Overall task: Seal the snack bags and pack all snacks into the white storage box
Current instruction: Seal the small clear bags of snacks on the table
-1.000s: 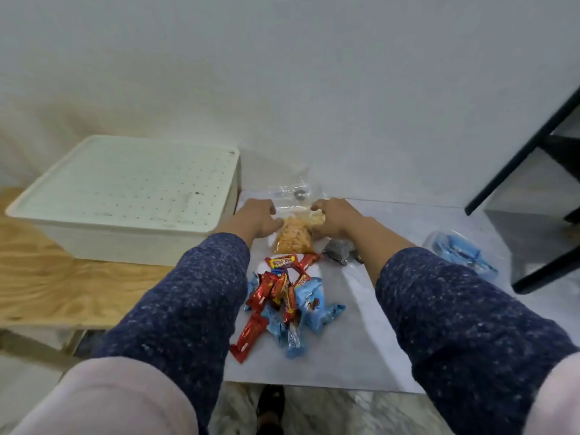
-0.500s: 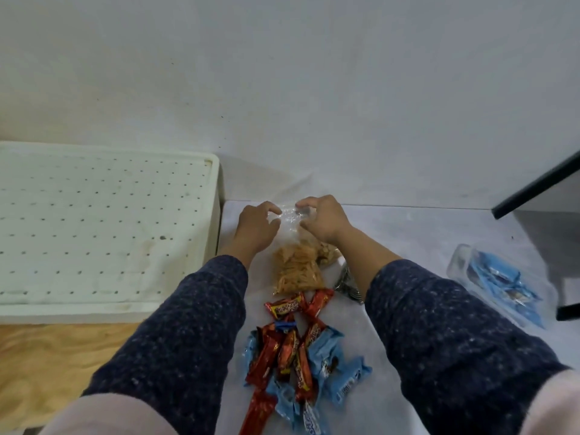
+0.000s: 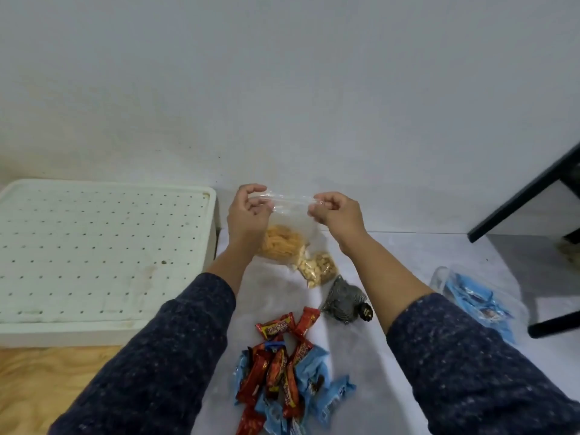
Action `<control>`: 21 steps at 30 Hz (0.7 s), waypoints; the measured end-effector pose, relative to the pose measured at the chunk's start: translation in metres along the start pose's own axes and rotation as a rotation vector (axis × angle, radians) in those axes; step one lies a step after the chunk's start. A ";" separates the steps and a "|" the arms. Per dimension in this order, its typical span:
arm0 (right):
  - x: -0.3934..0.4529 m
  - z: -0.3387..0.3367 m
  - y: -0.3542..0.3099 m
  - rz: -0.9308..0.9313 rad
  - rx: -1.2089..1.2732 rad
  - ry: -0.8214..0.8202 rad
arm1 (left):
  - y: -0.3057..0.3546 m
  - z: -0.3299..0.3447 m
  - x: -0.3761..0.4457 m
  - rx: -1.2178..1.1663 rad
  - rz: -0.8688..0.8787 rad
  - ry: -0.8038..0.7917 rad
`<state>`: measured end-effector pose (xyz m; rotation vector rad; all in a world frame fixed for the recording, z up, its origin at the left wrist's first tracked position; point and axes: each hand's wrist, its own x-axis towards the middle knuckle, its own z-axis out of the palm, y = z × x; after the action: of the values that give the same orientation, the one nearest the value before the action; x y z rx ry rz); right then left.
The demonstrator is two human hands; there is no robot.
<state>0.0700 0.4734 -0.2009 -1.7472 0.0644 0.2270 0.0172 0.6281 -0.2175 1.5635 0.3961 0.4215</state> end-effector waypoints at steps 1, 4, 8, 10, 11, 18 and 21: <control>-0.005 -0.006 -0.007 -0.017 0.047 0.015 | 0.011 0.003 -0.003 -0.038 0.007 0.005; -0.020 -0.027 -0.029 -0.069 0.133 0.022 | 0.041 0.014 -0.014 -0.072 0.026 0.037; -0.038 -0.061 -0.057 -0.175 0.121 -0.020 | 0.071 0.030 -0.030 -0.130 0.068 0.045; -0.045 -0.081 -0.068 -0.228 0.082 -0.046 | 0.082 0.040 -0.041 -0.176 0.069 0.043; -0.048 -0.092 -0.073 -0.256 0.048 -0.051 | 0.088 0.046 -0.048 -0.209 0.066 0.036; -0.062 -0.137 -0.082 -0.369 -0.060 -0.003 | 0.112 0.081 -0.086 -0.164 0.131 0.019; -0.067 -0.146 -0.082 -0.380 -0.063 0.005 | 0.116 0.093 -0.093 -0.069 0.191 0.047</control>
<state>0.0357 0.3409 -0.0842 -1.7857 -0.2723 -0.0542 -0.0184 0.4972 -0.1064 1.5316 0.2658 0.6142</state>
